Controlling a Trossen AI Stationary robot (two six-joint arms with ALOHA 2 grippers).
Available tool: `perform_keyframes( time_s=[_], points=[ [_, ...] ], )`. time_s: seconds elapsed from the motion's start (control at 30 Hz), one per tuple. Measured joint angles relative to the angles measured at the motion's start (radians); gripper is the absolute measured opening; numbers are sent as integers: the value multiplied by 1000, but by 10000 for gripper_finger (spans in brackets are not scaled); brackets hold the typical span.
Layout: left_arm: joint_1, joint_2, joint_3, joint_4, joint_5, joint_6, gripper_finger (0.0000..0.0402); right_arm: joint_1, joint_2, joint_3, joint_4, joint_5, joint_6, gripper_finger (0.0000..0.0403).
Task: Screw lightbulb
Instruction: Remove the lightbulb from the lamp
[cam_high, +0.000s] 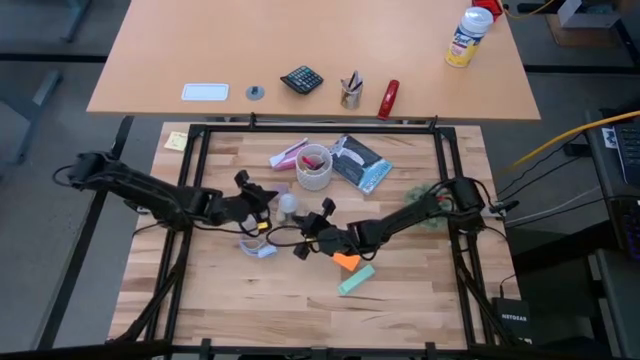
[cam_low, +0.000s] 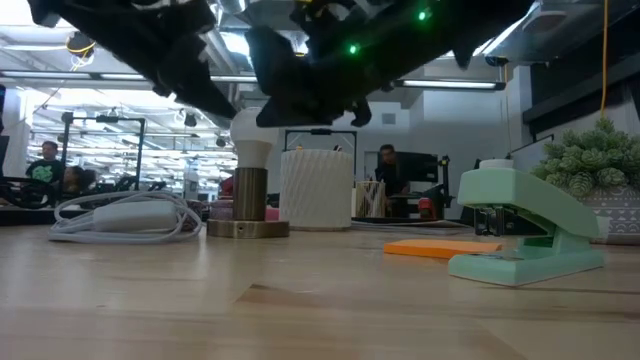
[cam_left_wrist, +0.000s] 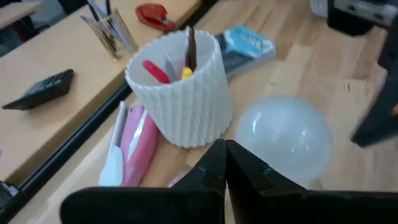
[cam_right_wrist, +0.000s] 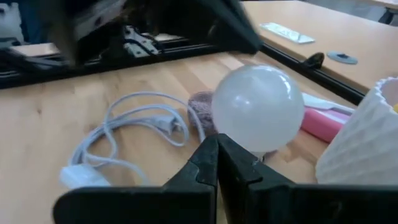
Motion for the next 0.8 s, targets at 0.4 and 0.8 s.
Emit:
perform_keyframes(
  time_s=[0.4,0.8],
  points=[
    [-25,101,0,63,-10,-7,1,-44,7,0,7,7,-1,7],
    [-65,102,0,54,39,-46,1,-51,7,-2,-34,153,77,7]
  ],
)
